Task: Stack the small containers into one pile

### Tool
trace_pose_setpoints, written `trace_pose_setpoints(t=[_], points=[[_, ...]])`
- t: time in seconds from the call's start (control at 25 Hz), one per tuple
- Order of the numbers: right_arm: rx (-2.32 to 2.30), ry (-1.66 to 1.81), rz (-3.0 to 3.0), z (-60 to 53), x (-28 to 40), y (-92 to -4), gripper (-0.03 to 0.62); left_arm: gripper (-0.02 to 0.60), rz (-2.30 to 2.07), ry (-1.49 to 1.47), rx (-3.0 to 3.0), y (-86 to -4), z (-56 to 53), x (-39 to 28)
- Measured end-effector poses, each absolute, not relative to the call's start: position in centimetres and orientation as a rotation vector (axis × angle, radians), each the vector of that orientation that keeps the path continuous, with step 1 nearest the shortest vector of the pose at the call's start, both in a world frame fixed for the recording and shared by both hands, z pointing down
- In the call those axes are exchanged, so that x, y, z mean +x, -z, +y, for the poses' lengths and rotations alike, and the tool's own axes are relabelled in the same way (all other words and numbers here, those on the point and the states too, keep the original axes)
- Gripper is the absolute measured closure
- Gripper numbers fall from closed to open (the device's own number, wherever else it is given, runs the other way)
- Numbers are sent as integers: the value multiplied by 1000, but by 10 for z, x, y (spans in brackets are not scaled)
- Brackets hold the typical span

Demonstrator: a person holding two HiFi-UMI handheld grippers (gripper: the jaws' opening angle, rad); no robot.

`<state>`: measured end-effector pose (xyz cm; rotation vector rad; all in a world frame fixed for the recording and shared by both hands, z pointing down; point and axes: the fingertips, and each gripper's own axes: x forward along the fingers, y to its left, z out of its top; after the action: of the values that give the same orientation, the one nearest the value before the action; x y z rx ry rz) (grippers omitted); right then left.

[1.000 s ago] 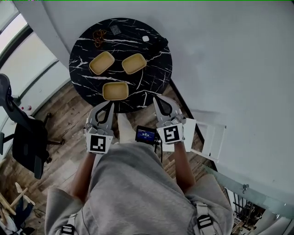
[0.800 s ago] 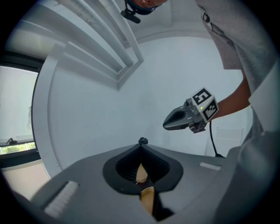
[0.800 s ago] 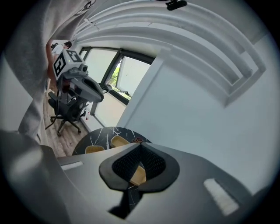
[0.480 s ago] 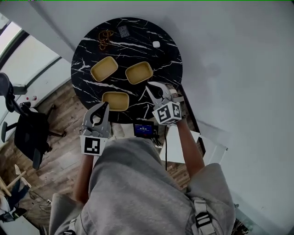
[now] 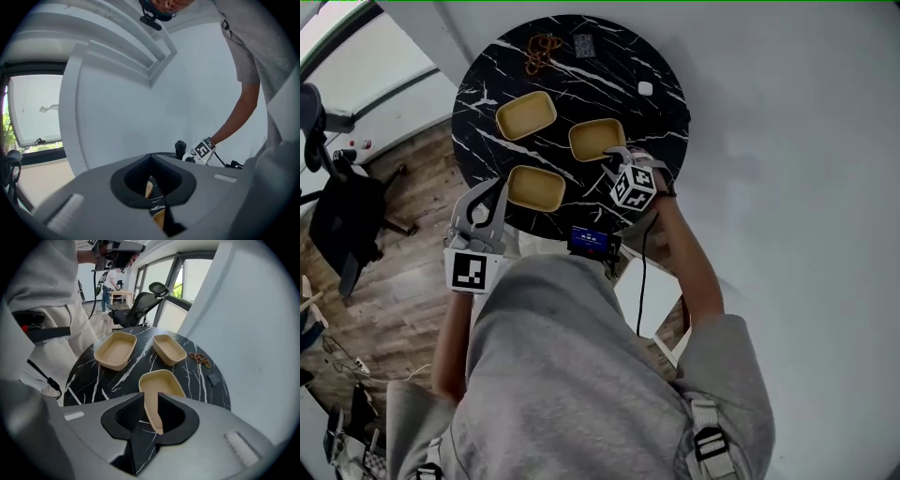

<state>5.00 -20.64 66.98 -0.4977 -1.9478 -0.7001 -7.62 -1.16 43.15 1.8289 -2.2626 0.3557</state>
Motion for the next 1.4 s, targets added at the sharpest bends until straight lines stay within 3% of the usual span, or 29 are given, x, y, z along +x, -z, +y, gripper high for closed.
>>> trace_pose_setpoints(t=[0.56, 0.8, 1.4], points=[[-562, 751, -1744, -205, 58, -756, 487, 581, -2277, -386, 1746, -447, 7, -60], [-529, 722, -1732, -204, 62, -768, 522, 581, -2281, -392, 1747, -447, 6, -58], [-413, 574, -1925, -188, 31, -711, 566, 581, -2248, -386, 1767, -459, 1, -55]])
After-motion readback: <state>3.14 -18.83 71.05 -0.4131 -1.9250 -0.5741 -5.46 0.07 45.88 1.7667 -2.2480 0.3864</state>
